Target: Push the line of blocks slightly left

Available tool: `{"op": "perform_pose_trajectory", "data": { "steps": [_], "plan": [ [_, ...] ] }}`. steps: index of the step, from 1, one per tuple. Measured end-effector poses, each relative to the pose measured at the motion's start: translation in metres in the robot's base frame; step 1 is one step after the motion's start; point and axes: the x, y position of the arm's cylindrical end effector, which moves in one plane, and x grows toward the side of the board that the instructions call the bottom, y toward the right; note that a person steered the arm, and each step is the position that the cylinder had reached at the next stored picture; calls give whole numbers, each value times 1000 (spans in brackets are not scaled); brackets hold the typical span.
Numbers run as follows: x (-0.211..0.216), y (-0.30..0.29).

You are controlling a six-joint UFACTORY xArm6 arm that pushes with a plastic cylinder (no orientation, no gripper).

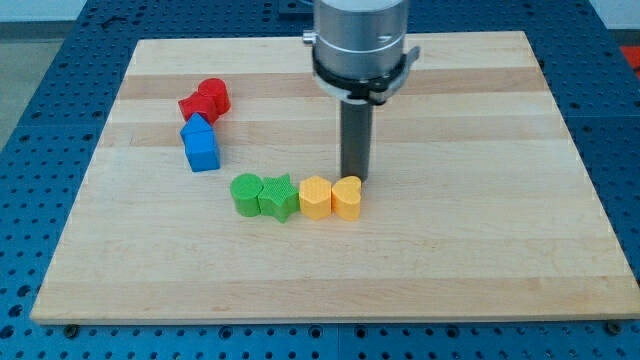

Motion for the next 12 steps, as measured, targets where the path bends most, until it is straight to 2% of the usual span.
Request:
{"op": "perform_pose_trajectory", "data": {
  "steps": [1, 2, 3, 4, 10, 11, 12],
  "plan": [
    [-6, 53],
    [18, 72],
    [39, 70],
    [40, 53],
    [37, -23],
    [37, -23],
    [19, -17]
  ]
}}
